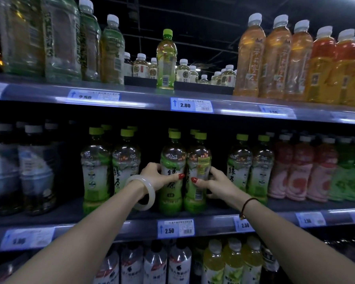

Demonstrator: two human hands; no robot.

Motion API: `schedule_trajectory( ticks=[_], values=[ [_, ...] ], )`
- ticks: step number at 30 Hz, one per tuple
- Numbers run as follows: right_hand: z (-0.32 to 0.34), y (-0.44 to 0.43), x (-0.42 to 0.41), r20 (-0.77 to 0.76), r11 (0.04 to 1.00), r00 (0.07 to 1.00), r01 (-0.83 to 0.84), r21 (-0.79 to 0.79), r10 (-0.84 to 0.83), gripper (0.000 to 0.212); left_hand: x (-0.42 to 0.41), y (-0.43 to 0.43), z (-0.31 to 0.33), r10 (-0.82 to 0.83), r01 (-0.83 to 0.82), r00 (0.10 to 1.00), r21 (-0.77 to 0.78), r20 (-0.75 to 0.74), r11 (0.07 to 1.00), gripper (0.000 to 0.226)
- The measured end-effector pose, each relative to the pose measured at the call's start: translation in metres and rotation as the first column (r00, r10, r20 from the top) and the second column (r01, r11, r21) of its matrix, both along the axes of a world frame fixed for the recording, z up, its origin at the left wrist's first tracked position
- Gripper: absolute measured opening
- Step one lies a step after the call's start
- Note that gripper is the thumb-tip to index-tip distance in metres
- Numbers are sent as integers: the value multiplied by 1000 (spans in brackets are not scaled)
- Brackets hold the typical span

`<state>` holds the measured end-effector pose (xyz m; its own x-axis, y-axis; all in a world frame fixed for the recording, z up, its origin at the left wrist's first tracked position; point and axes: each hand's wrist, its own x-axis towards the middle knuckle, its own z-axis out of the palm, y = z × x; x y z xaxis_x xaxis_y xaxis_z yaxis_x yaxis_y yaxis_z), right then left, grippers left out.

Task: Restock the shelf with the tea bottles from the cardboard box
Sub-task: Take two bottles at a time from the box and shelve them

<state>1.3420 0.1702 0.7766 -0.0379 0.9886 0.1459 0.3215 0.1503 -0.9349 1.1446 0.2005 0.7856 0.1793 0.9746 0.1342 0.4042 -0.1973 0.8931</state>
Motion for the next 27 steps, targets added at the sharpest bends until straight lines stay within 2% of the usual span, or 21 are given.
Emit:
schedule_trajectory(
  ticks=[3, 6, 8, 11, 13, 14, 16, 19, 23, 27],
  values=[
    [0, -1, 0, 27, 1000, 1000, 5, -14, -5, 29, 1, -1, -1, 40, -40, 999, -16, -10, 999, 63],
    [-2, -5, -1, 67, 999, 997, 35, 3, -35, 23, 2, -1, -2, 67, -72, 996, -95, -60, 993, 63],
    [3, -9, -1, 204, 997, 976, 78, 2, -77, 31, -2, -4, 2, 25, -61, 972, -148, -233, 987, 70],
    [15, -21, 0, 414, 992, 908, 100, -77, -59, 44, -8, -16, 17, -34, -57, 863, -164, -505, 985, 59],
    [25, -31, 4, 494, 988, 868, 111, -108, -43, 37, -8, -27, 32, -77, -48, 809, -196, -583, 979, 56],
    [30, -36, 7, 521, 986, 853, 114, -122, -34, 41, -7, -31, 39, -102, -32, 786, -205, -609, 978, 54],
    [39, -51, 15, 599, 981, 801, 118, -157, -1, 43, -1, -40, 50, -131, 15, 745, -180, -654, 984, 47],
    [46, -73, 30, 666, 978, 746, 136, -160, 6, 21, 19, -54, 59, -153, 144, 726, -70, -670, 987, 41],
    [38, -101, 53, 729, 972, 670, 234, -26, -141, 33, 58, -76, 50, -147, 284, 745, 110, -651, 952, 36],
    [20, -137, 75, 744, 939, 637, 343, -37, -203, 33, 103, -93, 25, -248, 406, 717, 102, -651, 908, 38]
  ],
)
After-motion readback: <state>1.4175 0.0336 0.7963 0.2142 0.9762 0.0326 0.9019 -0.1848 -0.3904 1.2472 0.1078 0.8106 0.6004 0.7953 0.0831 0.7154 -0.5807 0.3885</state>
